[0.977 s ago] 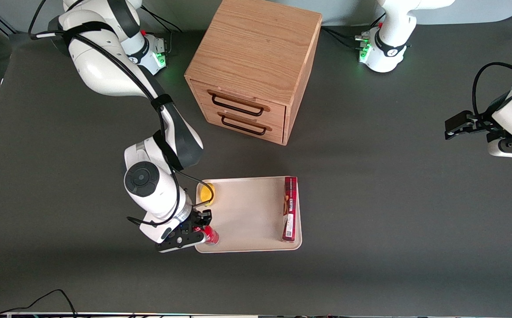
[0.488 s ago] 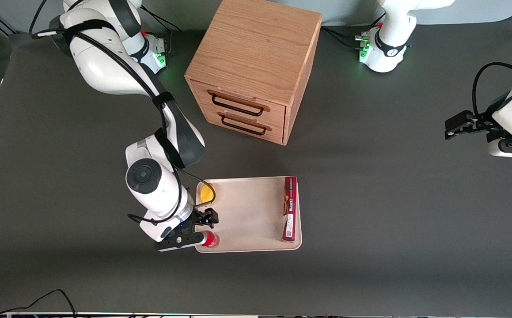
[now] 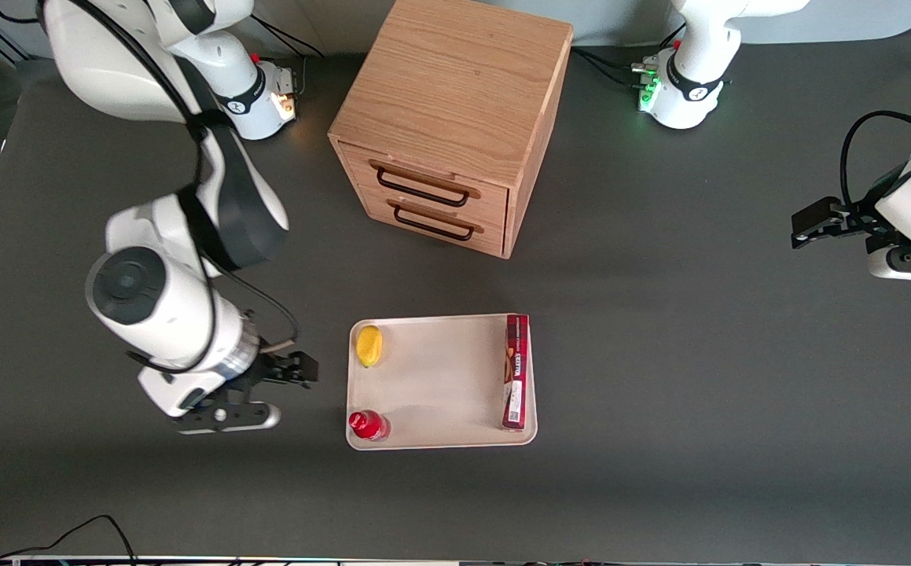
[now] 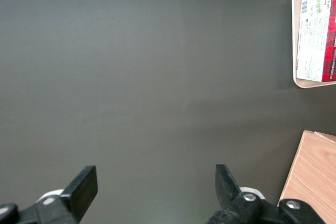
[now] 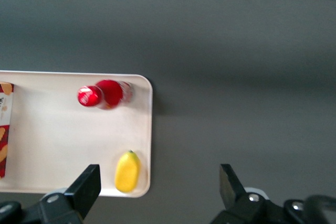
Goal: Place coke bottle on tray
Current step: 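Open the right gripper and raise it away from the bottle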
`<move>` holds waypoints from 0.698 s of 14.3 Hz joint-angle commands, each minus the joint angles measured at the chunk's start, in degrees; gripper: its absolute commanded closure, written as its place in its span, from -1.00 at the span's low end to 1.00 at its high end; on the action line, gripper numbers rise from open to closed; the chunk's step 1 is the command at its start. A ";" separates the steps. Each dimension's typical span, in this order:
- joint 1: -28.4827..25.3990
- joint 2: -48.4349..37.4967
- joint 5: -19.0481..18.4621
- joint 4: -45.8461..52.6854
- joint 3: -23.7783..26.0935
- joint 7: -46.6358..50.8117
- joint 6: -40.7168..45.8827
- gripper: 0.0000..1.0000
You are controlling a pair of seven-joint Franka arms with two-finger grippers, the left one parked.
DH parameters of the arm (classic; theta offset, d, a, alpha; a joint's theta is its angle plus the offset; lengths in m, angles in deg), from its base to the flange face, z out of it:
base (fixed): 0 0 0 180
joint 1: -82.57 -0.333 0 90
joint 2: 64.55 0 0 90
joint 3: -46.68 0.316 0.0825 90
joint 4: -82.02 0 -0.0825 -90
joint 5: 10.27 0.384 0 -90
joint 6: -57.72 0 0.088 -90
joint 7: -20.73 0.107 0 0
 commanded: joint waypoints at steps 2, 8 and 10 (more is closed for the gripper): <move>8.30 -19.54 0.34 -21.94 4.71 -3.13 -0.36 -1.00; 22.19 -36.44 4.03 -30.86 8.86 -7.70 9.55 -1.00; 24.23 -40.14 4.03 -31.13 8.86 -11.81 14.38 -1.00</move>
